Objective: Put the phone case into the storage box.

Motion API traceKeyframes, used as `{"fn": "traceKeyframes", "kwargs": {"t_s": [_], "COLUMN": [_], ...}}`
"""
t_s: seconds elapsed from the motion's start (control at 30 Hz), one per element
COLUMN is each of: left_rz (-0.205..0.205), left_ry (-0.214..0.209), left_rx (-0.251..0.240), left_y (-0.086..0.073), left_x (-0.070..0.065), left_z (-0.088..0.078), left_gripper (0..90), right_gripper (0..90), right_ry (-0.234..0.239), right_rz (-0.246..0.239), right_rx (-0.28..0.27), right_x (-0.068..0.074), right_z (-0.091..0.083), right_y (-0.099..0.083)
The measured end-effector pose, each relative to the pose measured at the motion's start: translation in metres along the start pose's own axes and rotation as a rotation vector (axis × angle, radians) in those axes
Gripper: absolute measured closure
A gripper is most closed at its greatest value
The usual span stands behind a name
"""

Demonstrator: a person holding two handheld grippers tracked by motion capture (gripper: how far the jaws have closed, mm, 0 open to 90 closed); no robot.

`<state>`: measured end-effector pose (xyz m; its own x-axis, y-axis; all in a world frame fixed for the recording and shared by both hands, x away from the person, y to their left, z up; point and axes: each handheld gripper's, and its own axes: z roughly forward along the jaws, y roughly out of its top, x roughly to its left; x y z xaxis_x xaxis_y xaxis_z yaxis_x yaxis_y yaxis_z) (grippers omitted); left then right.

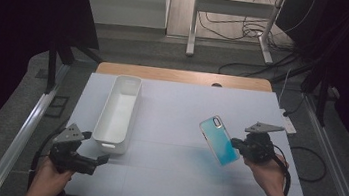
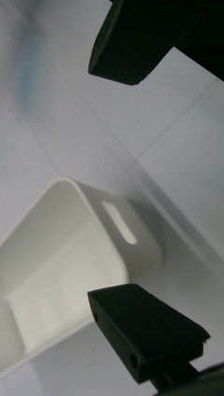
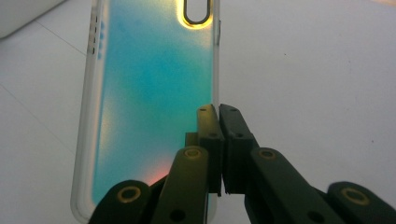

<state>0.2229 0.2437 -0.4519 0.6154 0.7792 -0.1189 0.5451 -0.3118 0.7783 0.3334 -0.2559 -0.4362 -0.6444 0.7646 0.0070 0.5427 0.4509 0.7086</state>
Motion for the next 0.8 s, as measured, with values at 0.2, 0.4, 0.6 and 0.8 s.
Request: {"fn": "traceKeyframes", "kwargs": {"t_s": [0.2, 0.4, 0.6, 0.8], "left_rz": [-0.004, 0.002, 0.01, 0.018], "left_ry": [-0.057, -0.098, -0.132, -0.172], "left_rx": [-0.017, -0.021, -0.025, -0.035], "left_y": [0.015, 0.028, 0.038, 0.049], "left_x": [-0.002, -0.005, -0.007, -0.012], "left_z": [0.01, 0.022, 0.037, 0.052], "left_gripper": [0.0, 0.0, 0.0, 0.0], "right_gripper": [88.3, 88.3, 88.3, 88.4], "right_ry": [0.004, 0.01, 0.015, 0.02], "right_rz": [-0.023, -0.034, -0.048, -0.064], "right_rx": [-0.028, -0.047, -0.063, -0.078], "right_x": [0.008, 0.012, 0.016, 0.022], "right_z": [-0.002, -0.003, -0.003, -0.003], "right_y": [0.005, 0.008, 0.012, 0.015]}}
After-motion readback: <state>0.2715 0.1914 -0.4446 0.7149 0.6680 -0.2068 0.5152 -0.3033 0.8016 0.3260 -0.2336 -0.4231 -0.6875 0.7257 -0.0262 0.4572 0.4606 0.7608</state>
